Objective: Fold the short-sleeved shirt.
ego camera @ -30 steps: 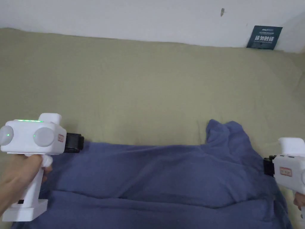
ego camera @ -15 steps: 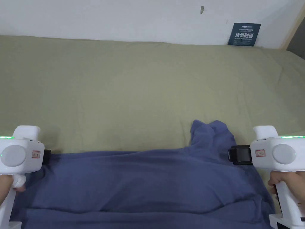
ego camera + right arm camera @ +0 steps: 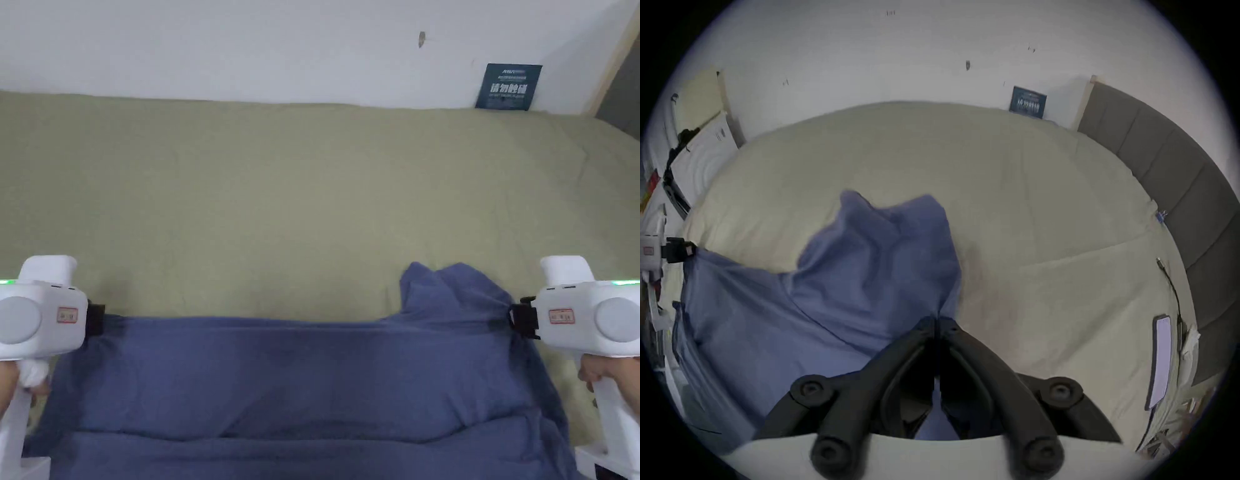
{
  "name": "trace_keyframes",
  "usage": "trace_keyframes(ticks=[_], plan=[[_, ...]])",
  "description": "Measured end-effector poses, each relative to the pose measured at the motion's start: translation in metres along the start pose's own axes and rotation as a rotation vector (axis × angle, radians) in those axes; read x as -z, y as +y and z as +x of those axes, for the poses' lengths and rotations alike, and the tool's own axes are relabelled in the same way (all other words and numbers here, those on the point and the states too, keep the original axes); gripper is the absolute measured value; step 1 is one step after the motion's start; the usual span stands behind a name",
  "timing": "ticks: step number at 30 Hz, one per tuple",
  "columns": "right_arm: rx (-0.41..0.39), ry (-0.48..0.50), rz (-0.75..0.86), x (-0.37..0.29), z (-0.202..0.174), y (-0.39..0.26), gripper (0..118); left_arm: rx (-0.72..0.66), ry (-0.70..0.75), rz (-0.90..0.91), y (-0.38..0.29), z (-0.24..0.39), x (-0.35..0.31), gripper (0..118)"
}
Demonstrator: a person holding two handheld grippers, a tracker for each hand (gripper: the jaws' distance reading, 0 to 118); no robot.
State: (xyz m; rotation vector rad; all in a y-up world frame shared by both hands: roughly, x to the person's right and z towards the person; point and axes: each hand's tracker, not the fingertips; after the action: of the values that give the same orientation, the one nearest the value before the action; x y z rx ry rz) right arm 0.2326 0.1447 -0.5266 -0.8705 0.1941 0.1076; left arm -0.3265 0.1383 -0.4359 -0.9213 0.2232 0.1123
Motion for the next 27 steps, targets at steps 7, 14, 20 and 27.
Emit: trace_keyframes(ticks=[7,14,20,27], plan=[[0.024,0.057,0.091,-0.084,0.009,-0.025,2,0.013,-0.035,0.09,-0.025,-0.017,-0.082,3],[-0.01,0.072,0.148,-0.155,0.002,-0.093,2,0.038,-0.062,0.125,-0.094,-0.034,-0.141,3],[-0.005,0.068,0.099,-0.17,0.001,-0.169,2,0.037,-0.084,0.114,-0.161,-0.041,-0.157,3],[0.004,0.051,-0.026,-0.133,0.007,-0.222,2,0.048,-0.076,0.06,-0.208,-0.045,-0.143,3]])
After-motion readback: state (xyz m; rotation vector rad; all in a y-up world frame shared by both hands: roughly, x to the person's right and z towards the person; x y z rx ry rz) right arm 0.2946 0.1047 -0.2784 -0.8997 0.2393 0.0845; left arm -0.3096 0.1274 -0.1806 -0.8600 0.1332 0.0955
